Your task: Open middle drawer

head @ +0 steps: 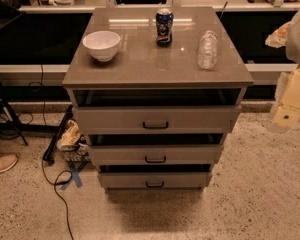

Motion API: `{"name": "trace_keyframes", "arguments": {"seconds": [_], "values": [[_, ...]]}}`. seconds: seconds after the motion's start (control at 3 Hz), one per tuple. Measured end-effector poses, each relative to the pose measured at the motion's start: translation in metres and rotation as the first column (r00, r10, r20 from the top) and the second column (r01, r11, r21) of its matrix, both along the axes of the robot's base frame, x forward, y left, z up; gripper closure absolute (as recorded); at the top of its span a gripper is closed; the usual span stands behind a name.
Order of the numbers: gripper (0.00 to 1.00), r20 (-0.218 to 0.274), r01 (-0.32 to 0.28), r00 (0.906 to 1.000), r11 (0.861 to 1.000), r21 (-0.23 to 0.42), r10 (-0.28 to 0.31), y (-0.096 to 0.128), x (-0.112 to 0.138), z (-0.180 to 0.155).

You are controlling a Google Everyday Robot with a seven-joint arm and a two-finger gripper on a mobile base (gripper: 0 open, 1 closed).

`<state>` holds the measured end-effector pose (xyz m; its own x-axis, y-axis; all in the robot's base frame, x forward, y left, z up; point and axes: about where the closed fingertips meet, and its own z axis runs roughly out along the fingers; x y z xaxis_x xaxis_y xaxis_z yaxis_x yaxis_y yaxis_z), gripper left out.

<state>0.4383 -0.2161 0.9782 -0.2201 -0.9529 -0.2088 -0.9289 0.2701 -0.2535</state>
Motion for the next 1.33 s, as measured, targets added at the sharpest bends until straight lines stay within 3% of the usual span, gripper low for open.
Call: {"name": "trace_keyframes", "arguments": {"seconds": [0.67,1.0,1.33], "values": [[0.00,0.018,-0.027,0.9995,0.999,0.017,0.027,-0.007,0.005,-0.017],[0.00,0.018,-0.113,0.9935,0.990,0.081,0.112,-0.025,0.026,-0.089],[0.00,0.015,-0.218,0.9758,0.963,0.161,0.218,-0.031,0.044,-0.164]]}}
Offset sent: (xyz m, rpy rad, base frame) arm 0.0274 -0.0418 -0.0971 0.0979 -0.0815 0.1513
